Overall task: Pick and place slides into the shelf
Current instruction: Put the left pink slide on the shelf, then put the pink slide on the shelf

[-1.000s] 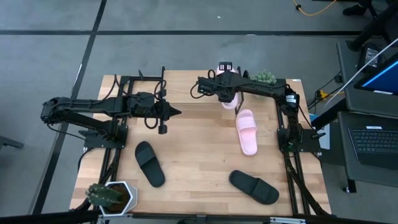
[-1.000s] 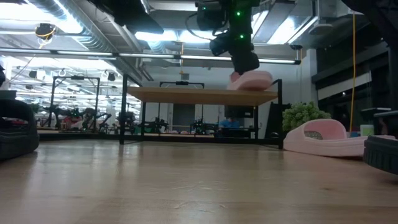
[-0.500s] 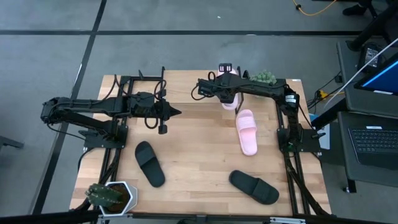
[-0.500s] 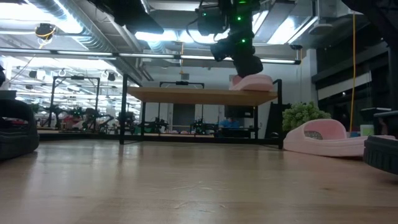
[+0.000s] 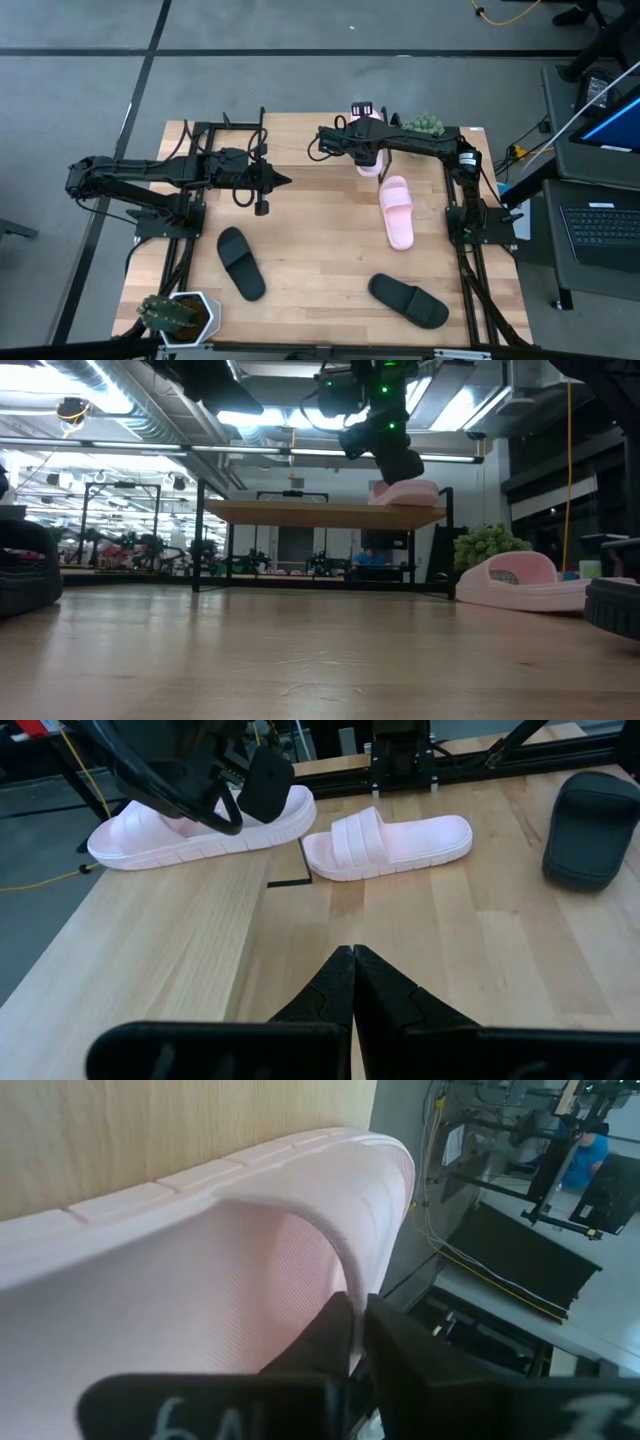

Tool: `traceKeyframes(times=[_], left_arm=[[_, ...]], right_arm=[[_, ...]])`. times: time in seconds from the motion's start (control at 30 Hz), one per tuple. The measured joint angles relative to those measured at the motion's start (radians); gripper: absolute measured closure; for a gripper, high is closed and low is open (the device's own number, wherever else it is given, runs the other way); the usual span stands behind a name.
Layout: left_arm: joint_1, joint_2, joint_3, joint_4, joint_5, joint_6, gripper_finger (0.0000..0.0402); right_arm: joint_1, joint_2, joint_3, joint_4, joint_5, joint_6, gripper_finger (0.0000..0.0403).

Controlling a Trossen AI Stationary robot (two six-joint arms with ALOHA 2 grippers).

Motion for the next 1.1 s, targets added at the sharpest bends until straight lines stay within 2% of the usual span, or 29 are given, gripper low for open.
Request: traceKeyframes(times=[0.37,0.53,0.7,1.03,1.1], left_arm=[[0.000,0.000,0.000,0.000,0.000,0.000,0.0402],[0.000,0.000,0.000,0.000,0.000,0.000,0.0402],[0.000,0.000,0.000,0.000,0.000,0.000,0.0401],[0.000,0.000,0.000,0.000,0.000,-0.001,0.0402],[0.000,0.000,0.000,0.000,0.000,-0.001,0.0402]], right_arm=[[0.000,0.000,0.000,0.000,-0.005,0.025,0.0277],[0.005,0.000,0.000,0.000,-0.005,0.024,0.0250],[0.009,-0.002,0.009,-0.002,-0.005,0.025,0.0241],[0.047,-0.005,0.121,-0.056,-0.007,0.038,0.0240],[0.062,-0.005,0.148,-0.083,-0.041,0.058,0.0240]])
